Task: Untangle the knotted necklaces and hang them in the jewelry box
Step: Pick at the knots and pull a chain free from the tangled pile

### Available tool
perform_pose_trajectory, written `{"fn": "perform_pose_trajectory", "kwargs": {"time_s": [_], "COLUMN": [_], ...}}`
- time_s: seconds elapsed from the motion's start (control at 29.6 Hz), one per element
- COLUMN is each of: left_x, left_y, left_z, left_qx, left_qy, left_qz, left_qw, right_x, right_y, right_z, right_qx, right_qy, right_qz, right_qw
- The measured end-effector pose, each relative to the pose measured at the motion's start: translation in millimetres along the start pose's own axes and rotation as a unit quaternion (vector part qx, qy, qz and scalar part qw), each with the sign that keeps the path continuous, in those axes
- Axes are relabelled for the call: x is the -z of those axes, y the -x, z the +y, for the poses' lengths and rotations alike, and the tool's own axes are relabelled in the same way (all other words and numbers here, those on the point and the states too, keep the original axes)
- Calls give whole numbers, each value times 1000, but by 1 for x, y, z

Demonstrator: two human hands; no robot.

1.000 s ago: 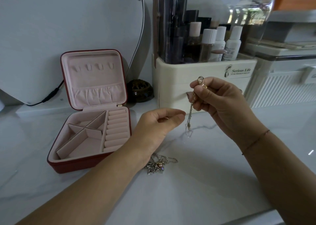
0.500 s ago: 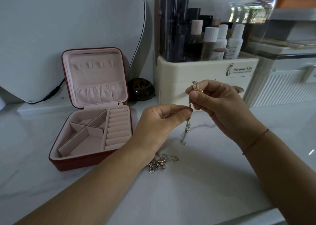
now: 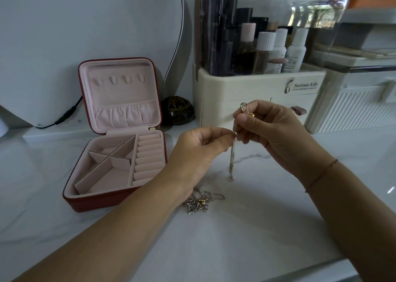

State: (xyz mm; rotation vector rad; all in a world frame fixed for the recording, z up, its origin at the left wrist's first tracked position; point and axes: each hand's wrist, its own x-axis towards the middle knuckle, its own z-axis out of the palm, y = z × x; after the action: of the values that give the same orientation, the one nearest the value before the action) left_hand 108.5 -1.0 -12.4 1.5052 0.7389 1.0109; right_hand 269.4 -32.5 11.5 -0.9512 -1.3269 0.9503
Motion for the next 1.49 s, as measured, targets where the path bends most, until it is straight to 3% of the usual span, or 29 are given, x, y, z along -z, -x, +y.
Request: {"fn": "perform_pose_trajectory", "kwargs": {"time_s": [0.37,0.71,0.95,1.15,1.32,1.49], "left_x": [1,3,2,6,14,11], "left_y": [-4,-4,-4,-8,-13,-11], "left_z": [-5,-5,-7,-1,5,6], "left_qx": [42,17,40,93,100,90], "left_qy": [8,-40,-14,134,232,212], "left_qz": [14,5,0,-44,24,66], "left_qw": [999,999,999,986,967,971], "right_x": [0,1,2,4,15,18], "right_y": [0,0,0,-1,-3,-4], "right_z": [6,7,9,7,11,12], "right_qx": [-76,-131,-131,-136,-136,-119], "right_qy": [-10,21,68,29,22,64], "right_qz": [-33,-78,-46,-14,45,99], "right_qw": [996,988,988,990,989,986]}}
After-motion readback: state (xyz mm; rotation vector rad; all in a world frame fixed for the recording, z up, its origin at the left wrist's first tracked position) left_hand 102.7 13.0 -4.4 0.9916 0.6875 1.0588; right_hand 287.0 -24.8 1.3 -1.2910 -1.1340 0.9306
